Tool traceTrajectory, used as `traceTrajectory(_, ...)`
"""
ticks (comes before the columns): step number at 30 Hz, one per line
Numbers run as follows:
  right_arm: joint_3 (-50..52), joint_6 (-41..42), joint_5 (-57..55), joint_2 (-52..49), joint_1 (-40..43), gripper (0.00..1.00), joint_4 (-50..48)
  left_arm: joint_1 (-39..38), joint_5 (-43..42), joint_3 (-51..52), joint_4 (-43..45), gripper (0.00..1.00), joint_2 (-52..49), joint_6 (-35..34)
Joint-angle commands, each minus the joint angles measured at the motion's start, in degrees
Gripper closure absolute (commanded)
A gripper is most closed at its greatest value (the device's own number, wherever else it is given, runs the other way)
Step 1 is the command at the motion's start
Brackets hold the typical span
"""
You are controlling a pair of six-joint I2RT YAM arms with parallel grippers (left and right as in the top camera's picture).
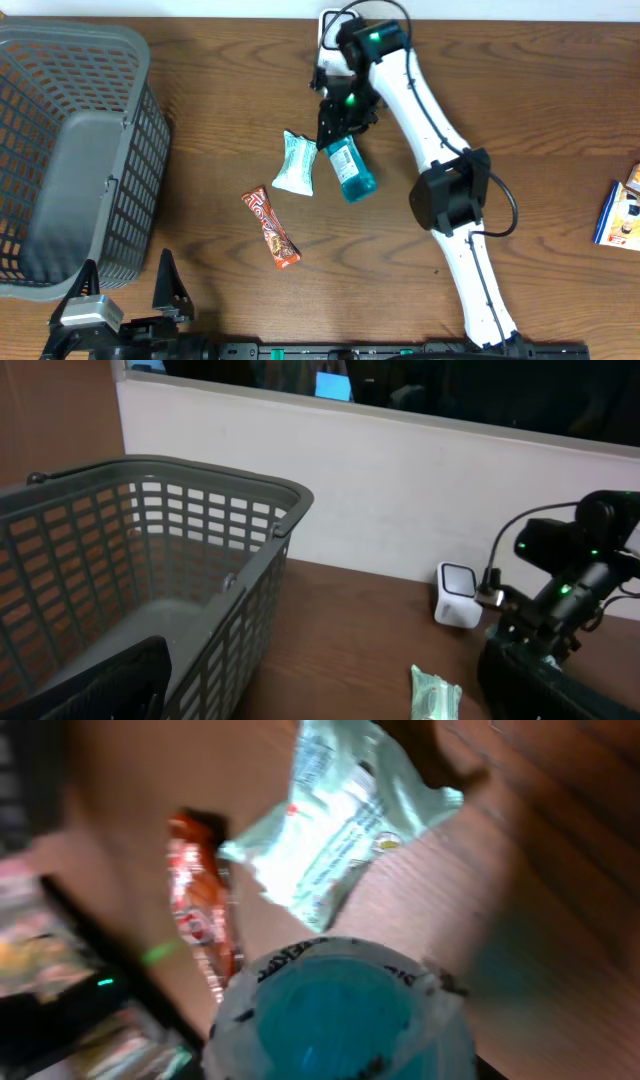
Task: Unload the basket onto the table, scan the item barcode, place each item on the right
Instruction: 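Lift the Listerine bottle and raise it toward the white scanner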
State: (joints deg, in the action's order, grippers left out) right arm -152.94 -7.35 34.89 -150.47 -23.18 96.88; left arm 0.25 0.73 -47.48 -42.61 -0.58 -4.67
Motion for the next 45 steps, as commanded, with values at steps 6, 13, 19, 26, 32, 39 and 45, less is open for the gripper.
traceTrajectory(6, -0.98, 0.00, 12.83, 8.90, 3.48, 0.99, 0.48, -0.17, -0.07, 0.35, 0.22, 0.02, 0.42, 0.09)
traceTrajectory(13, 2.67, 0.02, 15.08, 17.33, 2.60, 0.99, 0.46, -0.20, -0.07, 0.35, 0.22, 0.02, 0.42, 0.09)
traceTrajectory(19, 17.18, -6.64, 18.71, 25.38, 0.98, 0.99, 0.46, -0.20, -0.09, 0.35, 0.22, 0.02, 0.42, 0.09)
traceTrajectory(26, 34.73, -19.98, 29.14, 30.05, 1.46, 0.99, 0.44, -0.17, -0.07, 0.35, 0.22, 0.02, 0.42, 0.09)
traceTrajectory(32, 36.83, -21.53, 28.87, 30.05, 1.49, 0.99, 0.39, -0.17, -0.07, 0.35, 0.22, 0.02, 0.42, 0.09)
traceTrajectory(39, 36.83, -22.86, 20.11, 30.08, 1.03, 0.99, -6.16, -0.17, -0.07, 0.35, 0.20, 0.02, 0.42, 0.09)
traceTrajectory(45, 36.83, -5.07, -6.47, 30.08, -1.86, 0.99, -22.14, -0.17, -0.09, 0.35, 0.22, 0.02, 0.42, 0.09)
